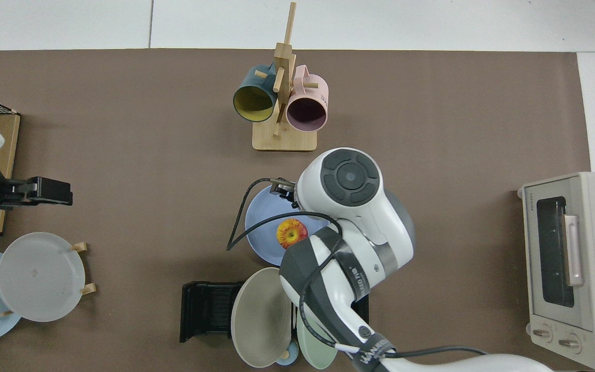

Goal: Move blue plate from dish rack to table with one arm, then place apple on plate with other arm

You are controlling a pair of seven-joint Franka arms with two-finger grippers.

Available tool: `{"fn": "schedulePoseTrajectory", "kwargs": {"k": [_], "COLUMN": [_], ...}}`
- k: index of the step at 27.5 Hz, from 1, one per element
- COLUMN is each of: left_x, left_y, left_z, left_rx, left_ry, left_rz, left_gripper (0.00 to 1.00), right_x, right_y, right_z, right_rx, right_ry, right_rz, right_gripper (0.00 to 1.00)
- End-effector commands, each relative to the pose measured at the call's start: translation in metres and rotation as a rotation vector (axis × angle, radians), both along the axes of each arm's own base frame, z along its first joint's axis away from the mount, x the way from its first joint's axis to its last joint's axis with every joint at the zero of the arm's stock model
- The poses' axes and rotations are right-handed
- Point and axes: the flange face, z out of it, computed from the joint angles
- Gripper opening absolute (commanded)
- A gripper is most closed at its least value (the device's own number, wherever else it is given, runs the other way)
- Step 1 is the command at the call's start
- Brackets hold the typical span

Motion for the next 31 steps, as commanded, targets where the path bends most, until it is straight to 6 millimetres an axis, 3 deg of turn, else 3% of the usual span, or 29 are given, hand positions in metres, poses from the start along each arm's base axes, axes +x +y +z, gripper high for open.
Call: {"fn": "schedulePoseTrajectory", "kwargs": {"k": [1,5,8,12,19,27,31], "left_x": [-0.004,-0.002,-0.002,-0.002,-0.002,-0.003,-0.003], "left_y": [-0.004,-0.005,-0.006,-0.006,-0.009,-0.010,-0.010], "left_z": [-0.001,-0.004,-0.006,-0.007,-0.008,-0.008,-0.008], "left_rx": [-0.019,-0.025,-0.025,-0.026,-0.026,-0.024,-0.025], "left_ry": [-0.006,-0.012,-0.005,-0.002,0.004,0.004,0.004], "left_rz": [-0.014,-0.042,-0.085,-0.082,-0.083,-0.087,-0.086], "left_gripper": [1.00,1.00,1.00,1.00,1.00,1.00,1.00], "right_x": [0.012,0.021,0.020,0.016,-0.003,-0.010,-0.015], "right_y": [-0.072,-0.127,-0.154,-0.196,-0.222,-0.240,-0.240], "right_z": [0.023,0.038,0.045,0.061,0.100,0.111,0.114], "right_rx": [-0.013,-0.047,-0.112,-0.131,-0.119,-0.103,-0.086], "right_ry": [-0.017,-0.045,-0.064,-0.086,-0.106,-0.099,-0.087], "right_rz": [0.123,0.231,0.342,0.355,0.309,0.219,0.186], "right_gripper": [1.00,1.00,1.00,1.00,1.00,1.00,1.00]}}
